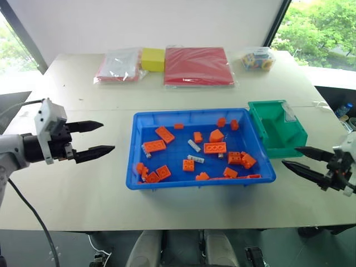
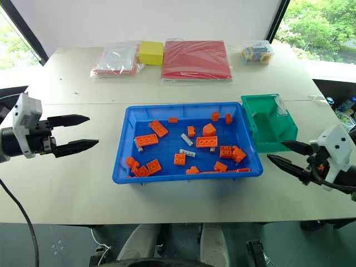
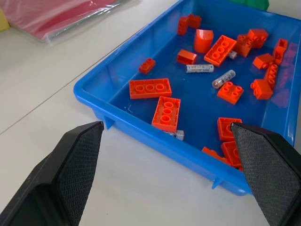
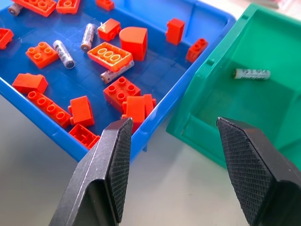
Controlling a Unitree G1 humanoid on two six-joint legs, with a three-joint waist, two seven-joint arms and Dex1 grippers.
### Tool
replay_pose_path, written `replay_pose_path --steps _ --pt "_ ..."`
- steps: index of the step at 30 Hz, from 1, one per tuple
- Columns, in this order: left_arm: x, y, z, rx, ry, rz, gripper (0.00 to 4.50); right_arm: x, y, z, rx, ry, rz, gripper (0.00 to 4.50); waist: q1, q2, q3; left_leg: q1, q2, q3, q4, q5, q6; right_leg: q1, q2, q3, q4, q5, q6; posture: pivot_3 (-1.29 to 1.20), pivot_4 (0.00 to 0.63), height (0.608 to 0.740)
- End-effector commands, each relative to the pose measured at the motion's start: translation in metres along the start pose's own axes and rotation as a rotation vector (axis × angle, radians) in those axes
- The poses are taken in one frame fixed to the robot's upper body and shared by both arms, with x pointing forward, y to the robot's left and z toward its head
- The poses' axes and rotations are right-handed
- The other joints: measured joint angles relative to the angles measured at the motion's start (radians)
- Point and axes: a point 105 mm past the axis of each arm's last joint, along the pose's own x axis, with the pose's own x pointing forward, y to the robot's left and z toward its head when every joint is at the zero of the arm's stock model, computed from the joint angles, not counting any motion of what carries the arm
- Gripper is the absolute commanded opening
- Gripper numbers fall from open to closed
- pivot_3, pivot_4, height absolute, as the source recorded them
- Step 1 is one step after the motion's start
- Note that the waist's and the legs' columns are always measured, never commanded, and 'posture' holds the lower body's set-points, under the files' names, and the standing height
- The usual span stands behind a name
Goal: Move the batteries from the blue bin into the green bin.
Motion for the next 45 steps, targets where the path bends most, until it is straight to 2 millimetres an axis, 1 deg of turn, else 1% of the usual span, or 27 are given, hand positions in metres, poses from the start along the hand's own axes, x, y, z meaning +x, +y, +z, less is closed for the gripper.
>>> replay_pose_path --steps 1,5,12,19,25,28,31,33,37,39,41,42,43,44,45 --pt "-0.003 0.000 0.010 0.061 -0.014 0.017 4.50 -0.003 -0.003 0.010 -0.028 -0.021 -0.019 2.90 0.000 0.000 0.000 0.000 0.000 0.000 0.000 0.000 0.000 0.000 0.000 0.000 0.000 0.000 0.000 0.00 0.150 0.736" --pt "-0.003 0.004 0.010 0.046 -0.025 0.033 4.50 -0.003 -0.003 0.011 -0.026 -0.025 -0.024 2.90 0.000 0.000 0.000 0.000 0.000 0.000 0.000 0.000 0.000 0.000 0.000 0.000 0.000 0.000 0.000 0.00 0.150 0.736" --pt "-0.001 0.003 0.014 0.051 -0.042 0.022 4.50 -0.004 -0.003 0.011 -0.025 -0.030 -0.033 2.90 0.000 0.000 0.000 0.000 0.000 0.000 0.000 0.000 0.000 0.000 0.000 0.000 0.000 0.001 0.002 0.00 0.150 0.736" --pt "0.006 0.000 0.016 0.064 -0.053 0.004 4.50 -0.003 -0.009 0.012 -0.043 -0.022 -0.037 2.90 -0.001 0.000 0.000 0.000 0.000 0.000 0.000 0.000 0.000 0.000 0.001 0.000 0.001 0.002 0.003 0.00 0.150 0.736" --pt "0.010 -0.008 0.016 0.050 -0.072 -0.018 4.50 -0.001 -0.014 0.022 -0.072 -0.036 -0.029 2.90 -0.001 0.000 0.000 0.001 0.000 0.001 0.000 0.000 0.000 0.000 0.001 0.000 0.001 0.002 0.003 0.00 0.150 0.736" --pt "0.012 -0.009 0.016 0.051 -0.070 -0.028 4.50 0.005 -0.014 0.028 -0.086 -0.054 -0.010 2.90 -0.001 0.000 0.000 0.001 0.000 0.001 0.001 0.000 0.000 0.001 0.001 0.000 0.001 0.002 0.003 0.00 0.150 0.736" --pt "0.013 -0.011 0.019 0.050 -0.073 -0.044 4.50 0.024 -0.008 0.044 -0.129 -0.092 0.061 2.90 -0.006 0.000 0.000 0.002 0.000 0.002 0.001 0.000 0.000 0.001 0.001 0.001 0.001 0.003 0.003 0.00 0.150 0.736" --pt "0.014 -0.015 0.020 0.054 -0.064 -0.073 4.50 0.044 0.003 0.059 -0.159 -0.129 0.145 2.90 -0.012 0.000 0.000 0.003 0.000 0.003 0.001 0.000 0.000 0.002 0.001 0.002 0.001 0.003 0.003 0.00 0.150 0.736" --pt "0.012 -0.023 0.020 0.072 -0.028 -0.126 4.50 0.092 0.030 0.081 -0.243 -0.162 0.342 2.90 -0.026 0.000 0.000 0.004 0.001 0.004 0.001 0.000 0.000 0.001 0.002 0.002 0.002 0.003 0.002 0.00 0.150 0.736" --pt "0.009 -0.023 0.020 0.085 -0.010 -0.129 4.50 0.116 0.048 0.092 -0.267 -0.180 0.438 2.90 -0.030 0.000 0.000 0.003 0.002 0.004 0.001 0.000 0.000 0.000 0.002 0.002 0.002 0.004 0.003 0.00 0.150 0.736" --pt "0.005 -0.024 0.019 0.099 0.009 -0.129 4.50 0.139 0.066 0.101 -0.282 -0.196 0.529 3.47 -0.032 0.000 0.000 0.003 0.002 0.004 0.000 0.000 0.000 -0.001 0.003 0.002 0.002 0.004 0.004 0.00 0.150 0.736" --pt "0.004 -0.025 0.019 0.103 0.015 -0.130 4.50 0.146 0.070 0.103 -0.289 -0.200 0.552 3.81 -0.031 0.000 0.000 0.003 0.002 0.004 0.000 0.000 0.000 -0.002 0.003 0.002 0.003 0.004 0.004 0.00 0.150 0.736" --pt "0.002 -0.025 0.019 0.107 0.023 -0.129 4.50 0.159 0.076 0.104 -0.308 -0.194 0.566 4.26 -0.031 0.000 0.000 0.003 0.002 0.004 0.000 0.000 0.000 -0.002 0.003 0.002 0.004 0.004 0.004 0.00 0.150 0.736" --pt "0.000 -0.026 0.020 0.111 0.028 -0.128 4.50 0.170 0.081 0.103 -0.331 -0.186 0.580 4.43 -0.030 0.000 0.000 0.003 0.002 0.004 0.000 0.000 0.000 -0.003 0.003 0.002 0.004 0.005 0.004 0.00 0.150 0.736" --pt "-0.002 -0.028 0.020 0.113 0.034 -0.128 4.50 0.182 0.088 0.101 -0.354 -0.176 0.607 4.43 -0.029 0.000 0.000 0.003 0.002 0.004 -0.001 0.001 0.000 -0.003 0.003 0.002 0.005 0.005 0.004 0.00 0.150 0.736"
